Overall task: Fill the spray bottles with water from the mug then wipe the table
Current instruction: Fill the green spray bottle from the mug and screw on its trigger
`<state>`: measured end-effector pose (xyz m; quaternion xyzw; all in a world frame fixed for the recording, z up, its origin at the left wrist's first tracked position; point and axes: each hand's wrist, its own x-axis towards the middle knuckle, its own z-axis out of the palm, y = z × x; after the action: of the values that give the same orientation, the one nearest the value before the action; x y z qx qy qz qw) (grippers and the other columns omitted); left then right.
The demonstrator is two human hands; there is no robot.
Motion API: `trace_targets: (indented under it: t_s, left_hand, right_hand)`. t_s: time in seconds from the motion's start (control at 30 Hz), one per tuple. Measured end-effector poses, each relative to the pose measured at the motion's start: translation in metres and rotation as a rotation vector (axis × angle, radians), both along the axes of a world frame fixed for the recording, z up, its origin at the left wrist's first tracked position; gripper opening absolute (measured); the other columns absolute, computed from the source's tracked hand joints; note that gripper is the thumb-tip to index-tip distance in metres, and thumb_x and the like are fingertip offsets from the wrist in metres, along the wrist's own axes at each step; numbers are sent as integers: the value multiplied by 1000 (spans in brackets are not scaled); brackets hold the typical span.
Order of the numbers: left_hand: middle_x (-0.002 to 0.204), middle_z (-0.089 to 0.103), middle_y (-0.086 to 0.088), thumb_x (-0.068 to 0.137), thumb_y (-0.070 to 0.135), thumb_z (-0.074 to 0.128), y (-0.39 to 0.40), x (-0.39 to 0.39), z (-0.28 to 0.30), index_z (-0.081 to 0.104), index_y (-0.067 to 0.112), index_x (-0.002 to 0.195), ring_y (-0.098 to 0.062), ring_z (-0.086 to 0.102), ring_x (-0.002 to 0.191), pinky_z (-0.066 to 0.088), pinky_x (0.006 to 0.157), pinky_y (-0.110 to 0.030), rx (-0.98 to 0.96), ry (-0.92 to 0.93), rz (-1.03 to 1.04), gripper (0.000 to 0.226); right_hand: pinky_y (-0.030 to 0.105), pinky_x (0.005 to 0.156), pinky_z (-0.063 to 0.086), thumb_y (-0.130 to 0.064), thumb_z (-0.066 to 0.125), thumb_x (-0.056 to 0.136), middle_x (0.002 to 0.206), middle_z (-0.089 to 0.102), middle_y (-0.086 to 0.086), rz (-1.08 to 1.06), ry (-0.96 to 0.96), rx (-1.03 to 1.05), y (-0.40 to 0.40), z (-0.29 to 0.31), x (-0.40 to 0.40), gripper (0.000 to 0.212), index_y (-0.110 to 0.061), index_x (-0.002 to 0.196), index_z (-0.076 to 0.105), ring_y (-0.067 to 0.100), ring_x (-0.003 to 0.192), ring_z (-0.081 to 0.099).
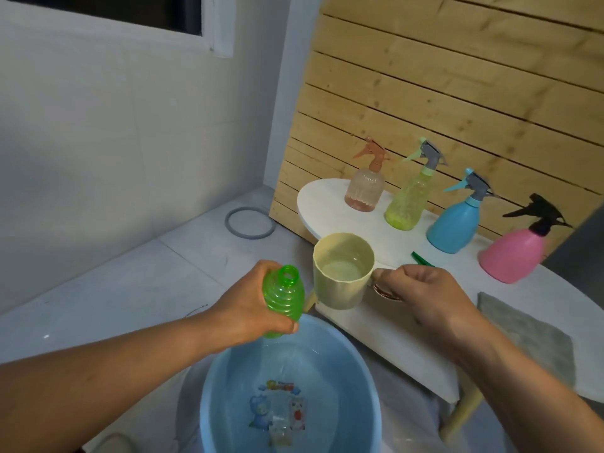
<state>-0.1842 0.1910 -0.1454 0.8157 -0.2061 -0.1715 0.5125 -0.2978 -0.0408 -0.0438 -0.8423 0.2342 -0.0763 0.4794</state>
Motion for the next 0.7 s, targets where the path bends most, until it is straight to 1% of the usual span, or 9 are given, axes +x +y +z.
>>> trace_targets:
  t_s: [0.1,0.13,0.17,0.23,0.3,0.37,0.47,0.6,0.7]
  left_hand:
    - [110,65,12,63,22,97,-4,-3,-2,48,40,125,-4,66,98,59,83,-27,3,4,-22,81]
    - [110,66,11,63,23,97,-5,-4,-3,48,41,124,-5,66,99,60,83,-28,6,0,-29,80]
    - [111,65,11,63,23,97,-5,-5,-4,49,41,123,-5,66,99,60,83,-28,12,-6,-37,80]
    - [112,64,10,63,24,97,-6,-7,-4,48,40,123,-6,65,99,59,81,-26,26,-17,-51,79]
    - [112,62,11,63,26,97,-7,-9,-4,47,39,126,-5,64,100,58,79,-24,34,-20,-60,81]
    - [114,61,12,63,27,97,-7,-9,-4,46,37,128,-5,63,100,57,79,-23,36,-22,-66,83]
    - [115,60,12,64,28,97,-7,-10,-2,46,35,129,-6,62,101,57,77,-22,43,-29,-75,83]
    - [116,58,13,65,30,97,-5,-11,-2,44,36,130,-6,62,102,57,79,-23,62,-27,-75,84]
    - [116,58,14,65,31,97,-3,-12,-3,44,36,130,-5,61,102,54,79,-21,73,-26,-80,84]
  right_hand:
    - [28,59,28,-45,74,86,67,44,5,-4,-23,-31,1,0,3,52,3,77,57,15,63,34]
    - [29,60,29,-45,74,86,68,44,5,-7,-35,-48,2,0,3,54,6,79,57,16,65,34]
    - [27,57,29,-45,74,86,66,42,5,-11,-46,-68,3,0,4,55,7,80,57,16,64,33]
    - [20,47,27,-43,74,87,62,38,2,-21,-64,-123,6,1,3,54,6,78,56,14,58,31]
    - [18,43,26,-43,74,88,57,37,-2,-22,-72,-167,8,2,3,51,3,75,57,12,52,30]
    - [23,48,31,-46,73,88,53,39,-5,-16,-57,-225,11,2,2,48,-3,71,59,10,49,32]
    - [32,55,36,-50,71,88,50,43,-8,-8,-38,-296,12,1,3,46,-10,69,62,11,53,40]
    - [35,57,37,-50,71,87,50,44,-6,-6,-39,-373,16,1,4,46,-11,65,59,17,58,42]
    - [37,58,39,-49,70,88,57,50,1,4,-50,-424,20,1,4,45,-11,66,60,21,62,46]
